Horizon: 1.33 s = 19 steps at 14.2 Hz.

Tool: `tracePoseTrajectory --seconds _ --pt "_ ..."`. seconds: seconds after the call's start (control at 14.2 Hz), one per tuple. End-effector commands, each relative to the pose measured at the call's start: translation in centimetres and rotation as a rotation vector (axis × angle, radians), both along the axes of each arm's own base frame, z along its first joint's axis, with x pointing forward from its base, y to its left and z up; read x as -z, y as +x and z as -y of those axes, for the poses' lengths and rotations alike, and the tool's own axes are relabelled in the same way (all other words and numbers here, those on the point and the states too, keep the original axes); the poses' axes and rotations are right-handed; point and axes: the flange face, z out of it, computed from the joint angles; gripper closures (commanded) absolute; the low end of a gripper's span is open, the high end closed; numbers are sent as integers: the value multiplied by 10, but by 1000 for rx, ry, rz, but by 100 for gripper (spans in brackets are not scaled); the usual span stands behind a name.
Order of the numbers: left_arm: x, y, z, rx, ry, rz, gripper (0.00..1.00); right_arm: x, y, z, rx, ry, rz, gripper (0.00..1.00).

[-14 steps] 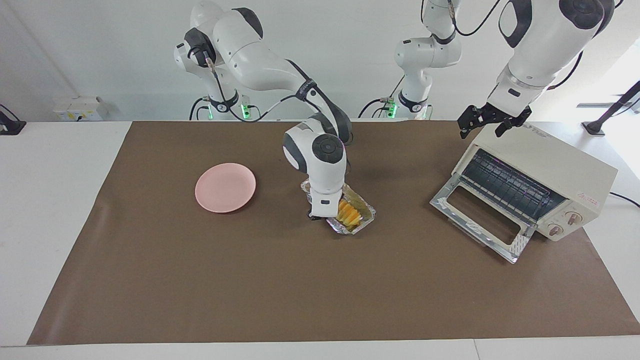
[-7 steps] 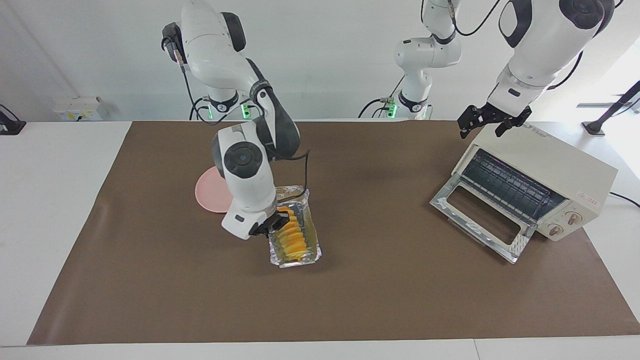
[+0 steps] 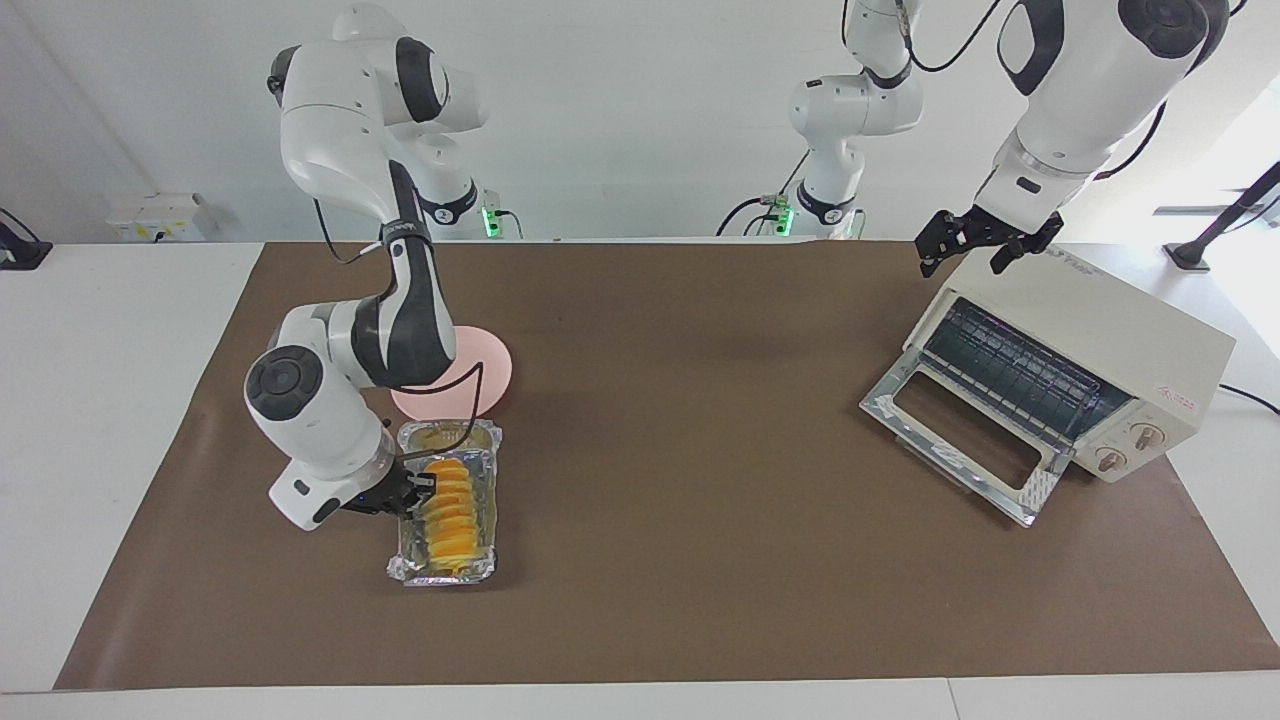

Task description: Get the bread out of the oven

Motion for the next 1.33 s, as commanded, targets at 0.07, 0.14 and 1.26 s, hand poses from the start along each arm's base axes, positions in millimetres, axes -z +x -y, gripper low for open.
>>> tracePoseTrajectory --seconds 0.07,0.14,1.26 --pt "-4 -7 -3 -6 -6 4 0 18 -24 5 -70 23 32 100" --pt "-4 -7 -3 -6 -6 4 0 18 -25 5 -71 22 24 93" --pt "-4 -7 -3 -6 -6 4 0 10 -30 -52 -236 -77 76 10"
